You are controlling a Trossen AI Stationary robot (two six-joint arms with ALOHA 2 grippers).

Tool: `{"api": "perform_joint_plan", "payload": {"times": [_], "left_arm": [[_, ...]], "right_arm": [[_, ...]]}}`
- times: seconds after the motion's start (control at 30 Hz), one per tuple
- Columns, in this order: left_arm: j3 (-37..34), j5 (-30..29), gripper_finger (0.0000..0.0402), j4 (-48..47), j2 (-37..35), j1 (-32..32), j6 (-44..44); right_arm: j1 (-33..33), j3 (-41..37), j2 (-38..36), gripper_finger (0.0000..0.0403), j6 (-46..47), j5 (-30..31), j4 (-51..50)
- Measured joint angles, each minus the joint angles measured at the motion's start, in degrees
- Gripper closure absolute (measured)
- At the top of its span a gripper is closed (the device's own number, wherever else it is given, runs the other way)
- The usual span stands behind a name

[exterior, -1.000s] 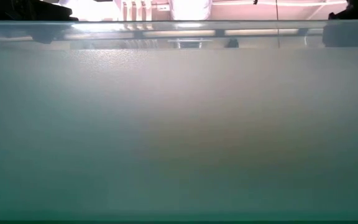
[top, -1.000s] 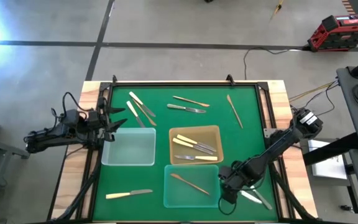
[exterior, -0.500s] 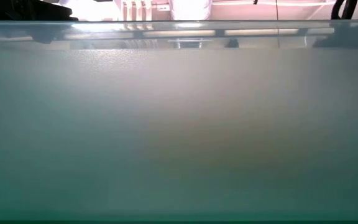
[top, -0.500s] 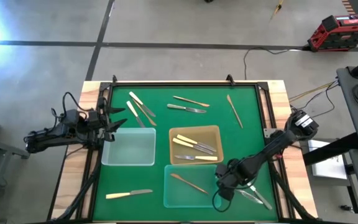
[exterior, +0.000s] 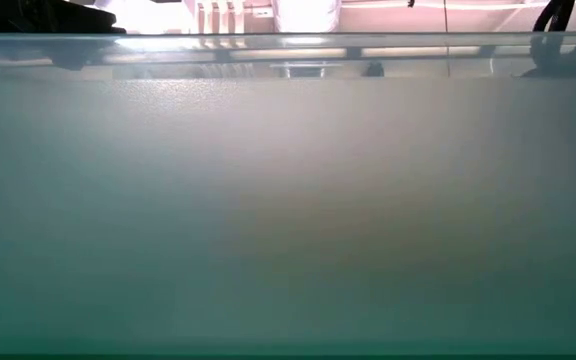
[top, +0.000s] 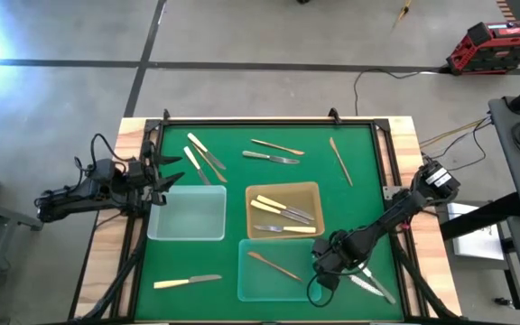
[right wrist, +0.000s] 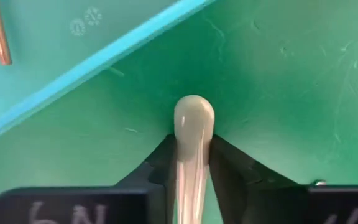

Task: Sort silverware by color (type)
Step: Put the green table knife into the white bin

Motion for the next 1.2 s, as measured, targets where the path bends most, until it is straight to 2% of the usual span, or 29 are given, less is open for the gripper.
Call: {"api": "perform_joint_plan", "payload": {"times": [0.1,0.2,0.6,1.2], "left_arm": [[-0.02,0.02,0.0209,0.00,0.01,-0.01,0.02],[-0.02,0.02,0.0209,0.00,0.01,0.00,0.01],[0.00,0.02,0.0209,-0.02,0.02,0.00,0.00],[-0.01,0.01,0.0209,-0.02,0.00,0.00,0.01]], "right_arm": [[0.00,0.02,-0.17,0.0375,0.05,-0.24,1.26],[0.00,0.02,-0.90,0.0386,0.09,-0.28,1.22],[0.00,-0.18,-2.56,0.0387,3.17,0.22,1.21],[0.00,-0.14,-0.13,0.0367,-0.74,0.89,4.21]]}}
